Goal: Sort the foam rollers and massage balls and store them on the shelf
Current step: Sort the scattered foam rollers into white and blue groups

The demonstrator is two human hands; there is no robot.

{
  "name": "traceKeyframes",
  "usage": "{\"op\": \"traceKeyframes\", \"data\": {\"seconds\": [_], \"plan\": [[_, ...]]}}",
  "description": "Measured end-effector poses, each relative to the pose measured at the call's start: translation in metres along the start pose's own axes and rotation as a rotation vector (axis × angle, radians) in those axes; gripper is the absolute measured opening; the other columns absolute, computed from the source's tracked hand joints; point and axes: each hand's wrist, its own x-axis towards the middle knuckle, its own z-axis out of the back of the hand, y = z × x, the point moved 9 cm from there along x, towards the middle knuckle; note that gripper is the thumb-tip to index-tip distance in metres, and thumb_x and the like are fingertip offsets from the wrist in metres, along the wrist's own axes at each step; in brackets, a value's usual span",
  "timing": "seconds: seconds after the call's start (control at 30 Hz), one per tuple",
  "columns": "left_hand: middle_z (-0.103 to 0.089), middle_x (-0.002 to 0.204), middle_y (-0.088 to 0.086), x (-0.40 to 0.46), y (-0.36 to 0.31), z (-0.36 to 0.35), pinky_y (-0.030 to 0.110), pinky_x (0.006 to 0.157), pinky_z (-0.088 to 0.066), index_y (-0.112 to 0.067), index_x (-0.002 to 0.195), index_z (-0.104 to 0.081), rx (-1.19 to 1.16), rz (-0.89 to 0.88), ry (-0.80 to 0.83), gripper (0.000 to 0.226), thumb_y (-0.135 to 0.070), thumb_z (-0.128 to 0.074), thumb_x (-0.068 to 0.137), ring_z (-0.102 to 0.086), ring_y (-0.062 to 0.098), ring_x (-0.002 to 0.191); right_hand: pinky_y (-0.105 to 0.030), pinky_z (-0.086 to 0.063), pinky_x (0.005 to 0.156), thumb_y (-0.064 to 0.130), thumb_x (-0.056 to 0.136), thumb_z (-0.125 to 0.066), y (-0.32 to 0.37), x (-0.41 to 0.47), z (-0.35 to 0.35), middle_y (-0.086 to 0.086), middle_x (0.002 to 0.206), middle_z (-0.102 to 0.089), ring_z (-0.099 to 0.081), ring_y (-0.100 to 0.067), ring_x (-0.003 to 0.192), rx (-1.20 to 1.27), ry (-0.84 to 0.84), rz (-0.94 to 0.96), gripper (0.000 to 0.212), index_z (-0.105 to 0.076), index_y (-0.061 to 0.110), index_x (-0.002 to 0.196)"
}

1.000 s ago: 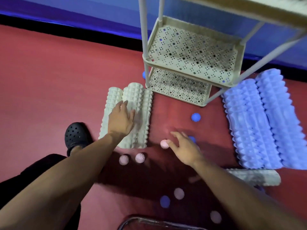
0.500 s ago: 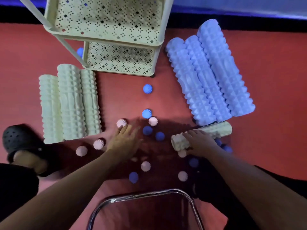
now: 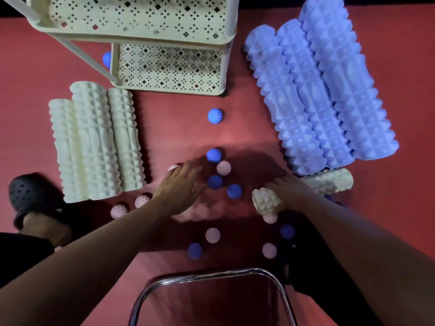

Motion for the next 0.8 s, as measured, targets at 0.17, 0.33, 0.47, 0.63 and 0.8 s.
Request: {"op": "traceKeyframes", "data": {"seconds": [0.17,0.33,0.47,0.63,0.8], "plan": [[-0.052,0.141,0.012,-0.01,0.011,0.003,0.048,0.101,-0.048,-0.011,0.14,-0.05,-0.14,0.119,0.014,0.073,-0.063,-0.03,0.092,-0.055,0.036,0.124,-0.046,-0.032,0.112,0.076,0.078,-0.059,0.008,-0.014,0.021,-0.006,0.14,-0.045,-0.051,-0.031,0.122,-0.015,-0.037,-0.022,0.096,-0.023,0.032,0.155],[-0.047,0.147,0.014,-0.023,0.008,0.037,0.045,0.104,-0.045,-0.011,0.144,-0.047,-0.178,0.136,0.001,0.08,-0.068,-0.027,0.091,-0.053,0.036,0.126,-0.047,-0.033,0.109,0.085,0.073,-0.047,0.021,-0.049,0.096,-0.006,0.141,-0.041,-0.042,-0.035,0.129,0.189,-0.199,-0.1,0.094,-0.024,0.039,0.152],[-0.038,0.153,0.003,-0.035,0.004,0.083,0.04,0.116,-0.033,-0.023,0.151,-0.037,-0.329,0.193,0.015,0.086,-0.077,-0.024,0.086,-0.041,0.025,0.138,-0.045,-0.037,0.109,0.078,0.075,-0.059,0.05,-0.073,0.174,-0.004,0.14,-0.046,-0.045,-0.031,0.13,0.521,-0.392,-0.14,0.087,-0.029,0.041,0.148],[-0.054,0.136,-0.011,-0.07,0.002,0.142,0.021,0.103,-0.036,-0.031,0.143,-0.051,-0.934,0.268,-0.086,0.063,-0.058,-0.065,0.088,-0.052,0.008,0.125,-0.045,-0.056,0.089,0.061,0.084,-0.071,0.122,-0.084,0.255,-0.001,0.103,-0.075,-0.072,-0.022,0.098,1.159,-0.614,0.081,0.05,-0.066,0.019,0.112],[-0.066,0.124,-0.017,-0.111,0.025,0.155,0.031,0.102,-0.05,-0.038,0.133,-0.052,-1.181,0.304,-0.091,0.073,-0.065,-0.08,0.072,-0.062,0.002,0.115,-0.044,-0.053,0.098,0.083,0.072,-0.064,0.198,-0.072,0.286,0.003,0.112,-0.072,-0.069,-0.016,0.105,1.48,-0.658,0.02,0.079,-0.06,0.023,0.124]]}}
